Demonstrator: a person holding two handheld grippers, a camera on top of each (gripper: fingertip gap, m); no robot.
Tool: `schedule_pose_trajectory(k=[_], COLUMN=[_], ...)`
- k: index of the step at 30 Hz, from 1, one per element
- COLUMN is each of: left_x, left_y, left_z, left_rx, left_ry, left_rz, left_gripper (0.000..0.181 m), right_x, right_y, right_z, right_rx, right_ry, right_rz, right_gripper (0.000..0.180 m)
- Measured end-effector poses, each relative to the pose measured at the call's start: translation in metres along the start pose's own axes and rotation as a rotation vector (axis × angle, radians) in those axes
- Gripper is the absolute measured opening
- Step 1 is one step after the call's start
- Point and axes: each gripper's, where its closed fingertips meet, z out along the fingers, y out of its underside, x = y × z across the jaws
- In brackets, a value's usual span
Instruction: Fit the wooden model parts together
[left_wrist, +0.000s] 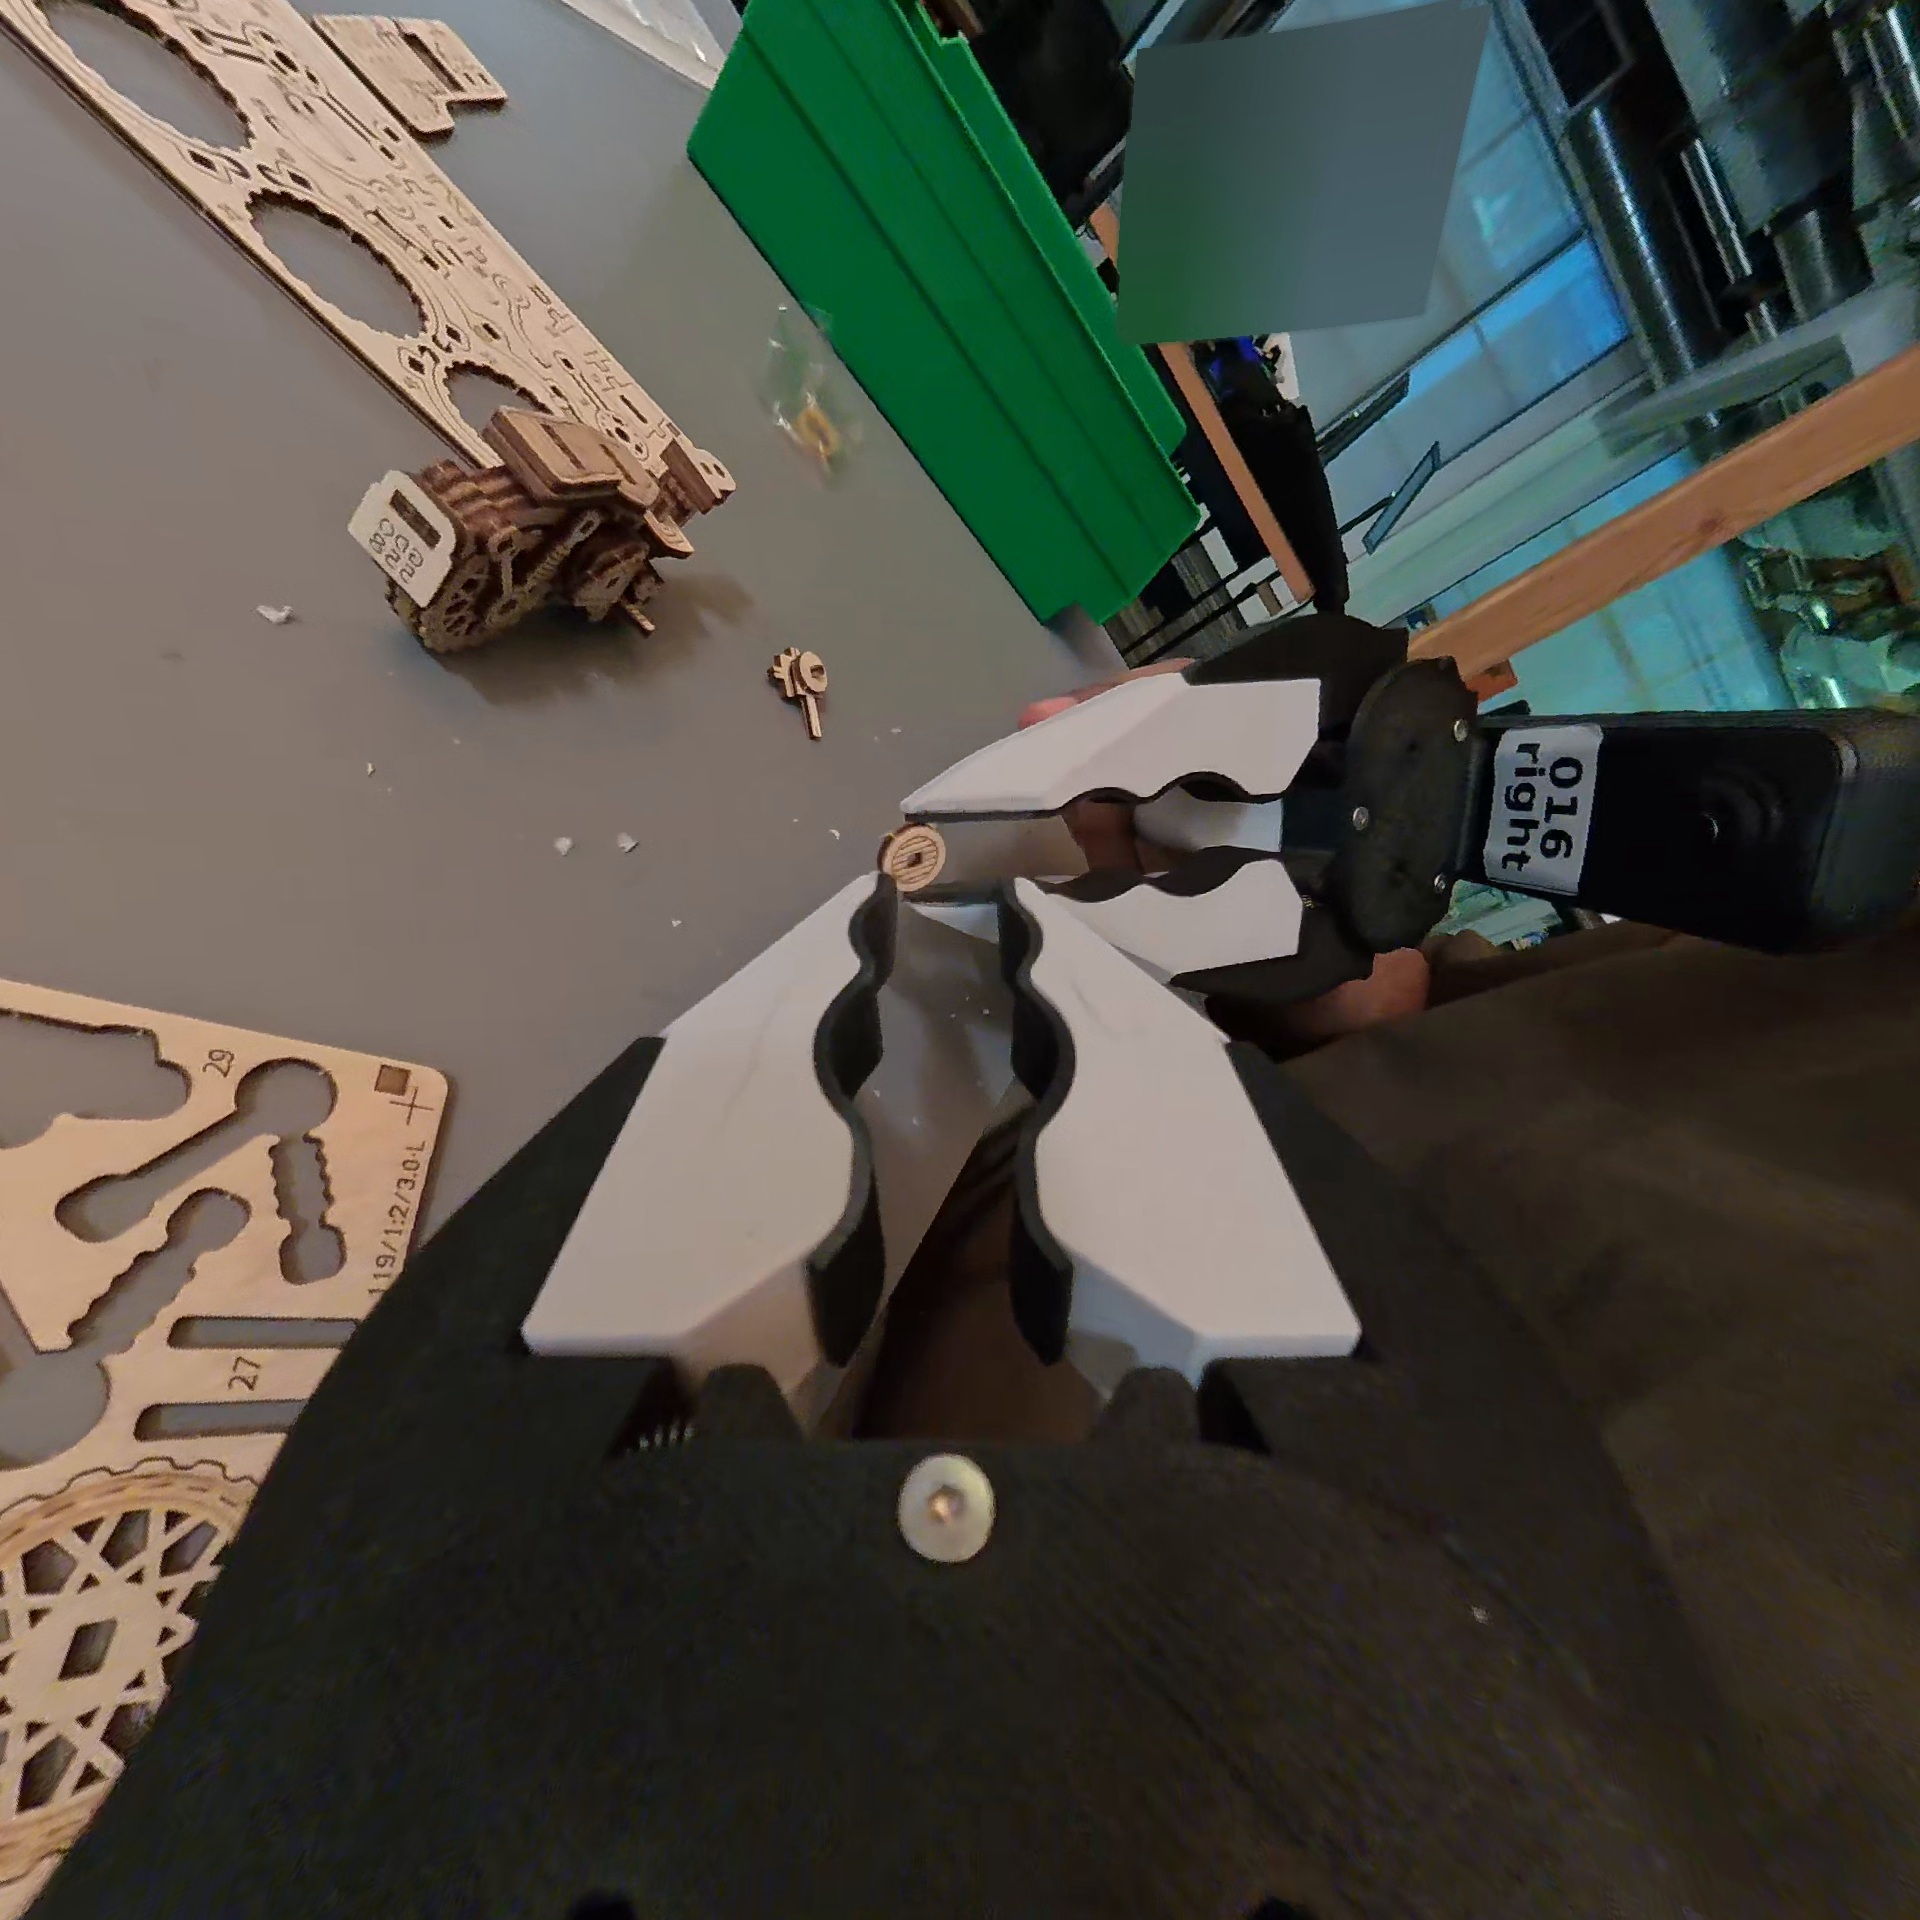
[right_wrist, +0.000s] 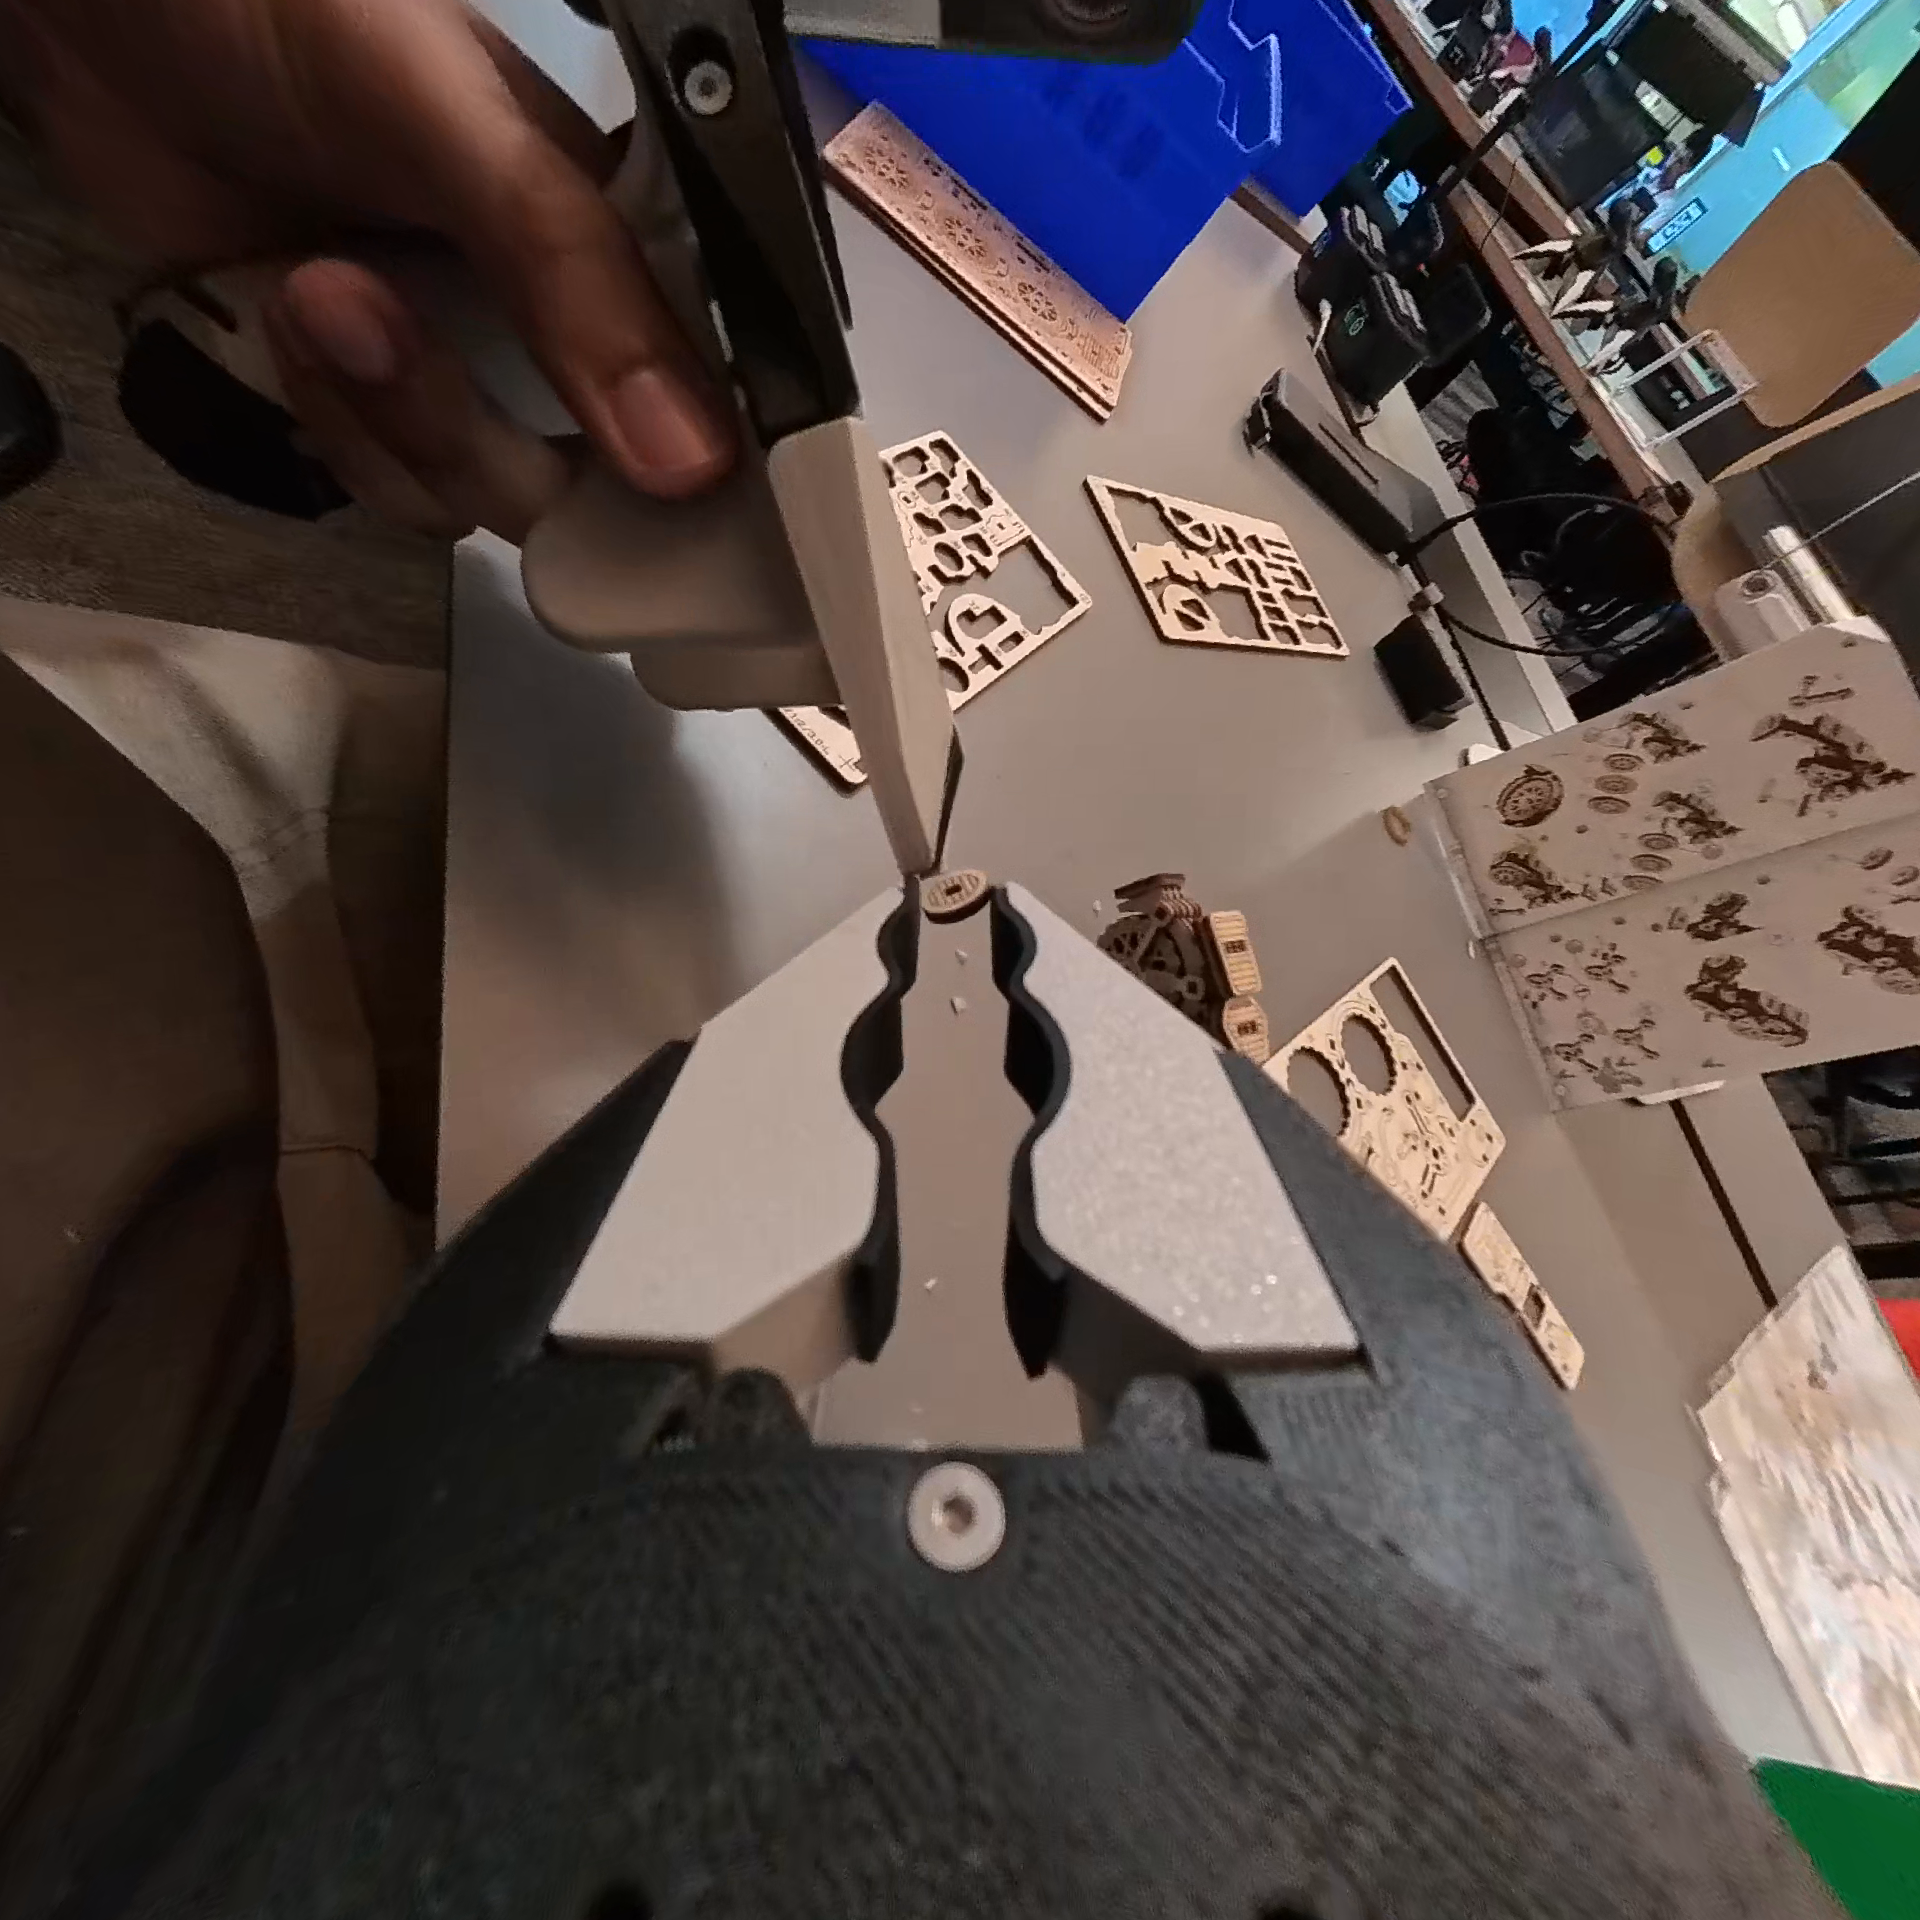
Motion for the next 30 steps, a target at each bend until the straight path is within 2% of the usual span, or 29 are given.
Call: schedule_pose_trajectory(k=[8,14,21,30], left_x=[0.006,0.008,0.022,0.017], left_y=[0.006,0.005,-0.005,-0.005], left_z=[0.003,0.001,-0.006,-0.006], left_rx=[-0.030,-0.022,0.023,0.028], left_ry=[0.037,0.056,0.204,0.207], left_rz=[-0.005,-0.008,-0.105,-0.135], left_gripper=[0.030,0.031,0.033,0.031], right_x=[-0.005,-0.005,-0.001,0.004], right_y=[0.000,-0.002,-0.013,-0.014], right_z=[0.001,0.000,-0.009,-0.010], right_rx=[0.004,0.024,0.130,0.161], right_ry=[-0.020,-0.032,-0.079,-0.092], right_rz=[-0.034,-0.007,0.114,0.177], right_gripper=[0.011,0.011,0.004,0.004])
